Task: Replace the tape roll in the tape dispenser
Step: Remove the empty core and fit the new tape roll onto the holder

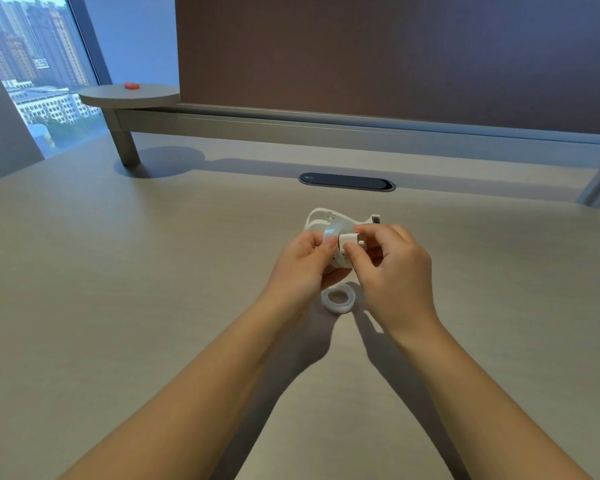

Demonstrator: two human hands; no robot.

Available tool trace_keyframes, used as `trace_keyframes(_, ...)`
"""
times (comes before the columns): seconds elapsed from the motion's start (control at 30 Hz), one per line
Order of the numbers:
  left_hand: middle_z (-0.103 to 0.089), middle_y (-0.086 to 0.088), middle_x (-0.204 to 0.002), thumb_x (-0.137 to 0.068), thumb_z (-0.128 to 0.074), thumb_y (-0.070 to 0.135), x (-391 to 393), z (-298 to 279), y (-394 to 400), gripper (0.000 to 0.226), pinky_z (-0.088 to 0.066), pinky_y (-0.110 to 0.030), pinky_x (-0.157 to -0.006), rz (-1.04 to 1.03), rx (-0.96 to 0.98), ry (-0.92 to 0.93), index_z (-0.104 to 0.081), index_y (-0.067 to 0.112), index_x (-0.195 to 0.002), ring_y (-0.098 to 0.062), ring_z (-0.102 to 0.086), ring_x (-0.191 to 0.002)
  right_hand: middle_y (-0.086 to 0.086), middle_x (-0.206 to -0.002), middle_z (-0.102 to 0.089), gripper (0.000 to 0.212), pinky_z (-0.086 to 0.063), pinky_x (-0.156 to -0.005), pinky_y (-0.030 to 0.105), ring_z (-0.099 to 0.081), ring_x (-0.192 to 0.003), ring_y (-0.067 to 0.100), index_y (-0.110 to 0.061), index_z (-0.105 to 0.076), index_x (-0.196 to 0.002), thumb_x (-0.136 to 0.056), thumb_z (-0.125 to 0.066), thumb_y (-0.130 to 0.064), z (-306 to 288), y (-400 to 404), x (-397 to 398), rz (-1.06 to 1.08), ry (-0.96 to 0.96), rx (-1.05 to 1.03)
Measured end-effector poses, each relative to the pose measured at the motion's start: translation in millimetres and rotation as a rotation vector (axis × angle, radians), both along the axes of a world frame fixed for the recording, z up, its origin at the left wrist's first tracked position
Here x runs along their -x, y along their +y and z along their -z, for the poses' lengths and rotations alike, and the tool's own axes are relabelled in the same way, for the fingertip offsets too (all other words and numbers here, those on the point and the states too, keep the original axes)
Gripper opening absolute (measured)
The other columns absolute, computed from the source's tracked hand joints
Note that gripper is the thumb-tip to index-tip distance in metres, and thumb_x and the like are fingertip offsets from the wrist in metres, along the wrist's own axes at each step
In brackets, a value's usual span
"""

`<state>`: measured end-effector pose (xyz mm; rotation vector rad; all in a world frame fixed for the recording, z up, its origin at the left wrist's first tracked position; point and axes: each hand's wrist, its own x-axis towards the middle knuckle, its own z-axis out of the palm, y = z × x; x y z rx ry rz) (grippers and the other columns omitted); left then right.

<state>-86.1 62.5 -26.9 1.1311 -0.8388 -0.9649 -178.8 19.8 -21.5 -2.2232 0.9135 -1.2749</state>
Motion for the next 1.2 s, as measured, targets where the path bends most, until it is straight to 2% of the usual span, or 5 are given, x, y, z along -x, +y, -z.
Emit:
trace_keyframes(0.23, -0.059, -0.018, -0.097, -0.090, -0.038, 0.016, 3, -2, 3, 0.019, -0.051, -0.037, -0.090, -0.040, -0.027, -0.090, -0.052, 0.012, -0.078, -0.027, -0.059, -0.096, 0.017, -0.101, -0.062, 0.022, -0.036, -0.066, 0.010, -0.049, -0.082, 0.014, -0.005, -0.061, -0.103, -0.084, -0.054, -0.014, 2, -2, 4, -0.025, 0.079, 0.024)
trace_keyframes(0.53, -0.059, -0.008, -0.080, -0.089, -0.041, 0.015, 3, -5, 5, 0.021, -0.054, -0.026, -0.076, -0.072, -0.017, -0.147, -0.050, 0.014, -0.070, -0.017, -0.060, -0.078, 0.017, -0.099, -0.061, 0.021, -0.025, -0.059, 0.005, -0.044, -0.079, 0.013, -0.005, -0.062, -0.102, -0.085, -0.053, -0.012, -6, -2, 11, -0.109, 0.162, 0.069)
trace_keyframes(0.77, -0.059, -0.007, -0.082, -0.089, -0.039, 0.016, -2, -15, 9, 0.016, -0.055, -0.017, -0.068, 0.023, 0.018, -0.157, -0.050, 0.010, -0.079, -0.015, -0.061, -0.076, 0.006, -0.083, -0.057, 0.015, -0.046, -0.066, 0.017, -0.050, -0.071, 0.015, -0.005, -0.061, -0.092, -0.079, -0.061, -0.011, -15, -7, 13, -0.173, 0.121, 0.050)
trace_keyframes(0.97, -0.062, -0.003, -0.089, -0.090, -0.033, 0.020, -6, -34, 12, 0.023, -0.056, -0.017, -0.065, 0.191, 0.032, -0.060, -0.054, 0.011, -0.092, -0.007, -0.066, -0.072, -0.020, -0.083, -0.038, 0.038, -0.040, -0.062, 0.001, -0.043, -0.073, 0.002, -0.028, -0.040, -0.095, -0.070, -0.069, -0.025, -33, -9, 23, -0.215, -0.012, -0.142)
trace_keyframes(1.2, -0.064, -0.004, -0.090, -0.089, -0.038, 0.021, -9, -27, 13, 0.022, -0.056, -0.019, -0.068, 0.165, -0.038, -0.119, -0.060, 0.017, -0.088, -0.012, -0.064, -0.079, 0.000, -0.080, -0.064, 0.032, -0.052, -0.054, 0.014, -0.062, -0.066, 0.007, -0.019, -0.060, -0.085, -0.060, -0.056, -0.040, -20, -17, 23, -0.542, -0.179, -0.695)
